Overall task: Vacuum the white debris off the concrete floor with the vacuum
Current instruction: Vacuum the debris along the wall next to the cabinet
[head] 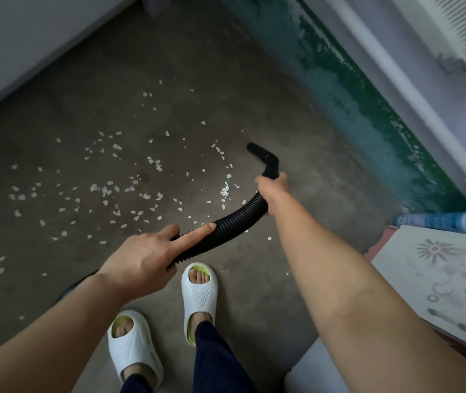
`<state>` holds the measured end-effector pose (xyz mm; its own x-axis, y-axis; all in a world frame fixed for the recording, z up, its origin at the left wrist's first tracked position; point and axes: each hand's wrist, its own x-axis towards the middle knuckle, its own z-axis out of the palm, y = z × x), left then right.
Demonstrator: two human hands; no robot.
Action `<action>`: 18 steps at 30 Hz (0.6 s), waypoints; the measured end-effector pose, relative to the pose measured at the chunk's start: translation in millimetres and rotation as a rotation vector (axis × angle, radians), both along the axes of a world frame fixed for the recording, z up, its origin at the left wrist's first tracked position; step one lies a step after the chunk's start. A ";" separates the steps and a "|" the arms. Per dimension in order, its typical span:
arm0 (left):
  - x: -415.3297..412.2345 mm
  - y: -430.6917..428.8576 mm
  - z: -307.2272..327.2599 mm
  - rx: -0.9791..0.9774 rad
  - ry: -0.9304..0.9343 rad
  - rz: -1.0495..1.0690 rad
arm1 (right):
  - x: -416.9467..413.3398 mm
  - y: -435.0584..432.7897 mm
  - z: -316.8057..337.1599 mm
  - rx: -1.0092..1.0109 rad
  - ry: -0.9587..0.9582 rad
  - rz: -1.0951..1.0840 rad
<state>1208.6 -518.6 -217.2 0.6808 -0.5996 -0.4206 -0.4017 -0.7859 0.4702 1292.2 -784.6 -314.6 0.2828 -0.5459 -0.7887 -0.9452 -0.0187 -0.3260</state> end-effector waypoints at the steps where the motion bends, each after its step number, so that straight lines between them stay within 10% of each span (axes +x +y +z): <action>1: 0.1 3.7 -1.1 0.013 -0.012 -0.003 | 3.8 0.2 -1.0 0.042 -0.004 -0.051; 18: 23.0 6.2 -12.0 -0.063 0.022 0.124 | 66.2 12.6 -8.9 -0.219 0.010 0.341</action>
<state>1231.5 -512.4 -229.2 0.7422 -0.5376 -0.4003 -0.2927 -0.7972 0.5280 1358.4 -771.9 -323.5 0.4697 -0.5777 -0.6676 -0.8759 -0.3994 -0.2707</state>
